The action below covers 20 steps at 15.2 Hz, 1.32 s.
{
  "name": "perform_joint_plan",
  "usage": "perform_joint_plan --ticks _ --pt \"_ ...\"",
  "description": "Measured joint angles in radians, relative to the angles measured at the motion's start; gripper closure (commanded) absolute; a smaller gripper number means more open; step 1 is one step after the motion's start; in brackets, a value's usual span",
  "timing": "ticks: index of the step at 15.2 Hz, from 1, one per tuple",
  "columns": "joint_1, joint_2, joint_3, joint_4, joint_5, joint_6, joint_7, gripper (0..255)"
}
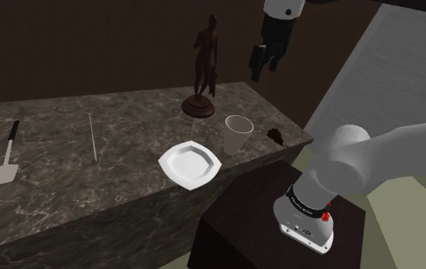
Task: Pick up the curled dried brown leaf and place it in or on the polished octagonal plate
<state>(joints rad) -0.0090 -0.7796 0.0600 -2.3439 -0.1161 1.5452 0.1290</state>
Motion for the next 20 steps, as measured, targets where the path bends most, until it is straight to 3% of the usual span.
perform_joint_plan --ticks 10,20 --pt "-0.063 -0.058 -0.075 -0.243 -0.066 0.127 -0.001 0" --pt "-0.200 -0.054 -0.204 -0.493 -0.211 0.319 -0.017 0"
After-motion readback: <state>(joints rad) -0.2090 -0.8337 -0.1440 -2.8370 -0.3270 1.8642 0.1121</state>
